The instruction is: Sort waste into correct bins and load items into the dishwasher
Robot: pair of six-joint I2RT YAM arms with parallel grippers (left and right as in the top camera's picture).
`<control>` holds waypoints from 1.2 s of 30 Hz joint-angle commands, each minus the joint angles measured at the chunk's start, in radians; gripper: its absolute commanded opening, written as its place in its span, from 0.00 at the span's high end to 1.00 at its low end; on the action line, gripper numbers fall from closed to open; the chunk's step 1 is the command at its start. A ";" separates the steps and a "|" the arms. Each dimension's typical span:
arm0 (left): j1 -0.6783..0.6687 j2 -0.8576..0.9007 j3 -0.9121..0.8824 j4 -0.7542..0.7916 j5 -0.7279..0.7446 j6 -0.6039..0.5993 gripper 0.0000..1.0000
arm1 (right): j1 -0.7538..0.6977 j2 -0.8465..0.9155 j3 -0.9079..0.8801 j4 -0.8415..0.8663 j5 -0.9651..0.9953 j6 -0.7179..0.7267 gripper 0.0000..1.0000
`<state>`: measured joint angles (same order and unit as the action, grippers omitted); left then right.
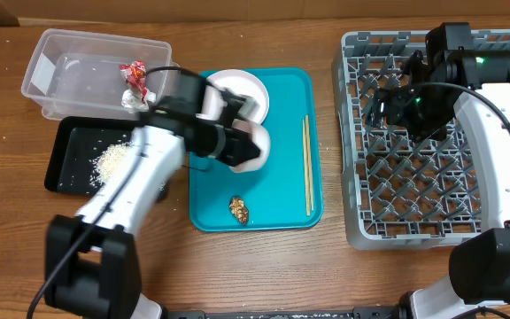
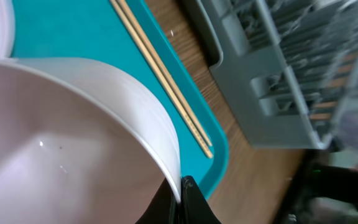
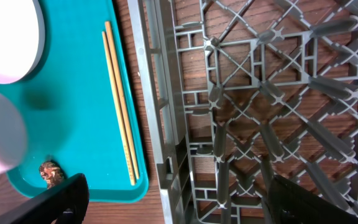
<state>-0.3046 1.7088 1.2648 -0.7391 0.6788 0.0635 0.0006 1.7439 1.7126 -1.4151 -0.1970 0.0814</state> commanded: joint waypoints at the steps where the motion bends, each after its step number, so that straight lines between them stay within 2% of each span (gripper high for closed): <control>1: -0.127 0.014 0.012 0.028 -0.288 -0.098 0.96 | -0.003 -0.005 0.001 0.003 0.006 -0.004 0.06; 7: -0.259 0.062 0.012 0.060 -0.448 -0.098 0.96 | -0.003 -0.005 0.001 0.002 0.005 -0.004 0.06; 14: -0.284 0.096 0.012 0.085 -0.507 -0.109 0.95 | -0.003 -0.005 0.001 0.002 0.005 -0.004 0.05; 16: -0.282 0.095 0.017 0.095 -0.507 -0.109 0.84 | -0.003 -0.005 0.001 0.002 0.005 -0.004 0.05; 18: -0.277 0.095 0.029 0.092 -0.507 -0.109 0.59 | -0.002 -0.005 0.001 0.004 0.005 -0.004 0.05; 19: -0.272 0.095 0.036 0.087 -0.507 -0.109 0.53 | -0.002 -0.005 0.001 0.005 0.006 -0.004 0.05; 21: -0.257 0.095 0.059 0.073 -0.505 -0.120 0.48 | -0.002 -0.005 0.001 0.016 0.005 -0.004 0.05; 23: -0.235 0.094 0.090 0.040 -0.502 -0.140 0.45 | -0.001 -0.005 0.001 0.026 0.005 -0.003 0.05; 30: -0.102 0.054 0.253 -0.180 -0.502 -0.179 0.45 | 0.026 -0.005 0.001 0.091 -0.029 -0.004 0.05; 36: 0.075 -0.038 0.309 -0.285 -0.502 -0.250 0.43 | 0.137 -0.002 0.001 0.174 -0.051 -0.004 0.05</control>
<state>-0.3119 1.7580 1.5341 -0.9997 0.1856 -0.1249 0.0708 1.7439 1.7126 -1.2678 -0.2222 0.0814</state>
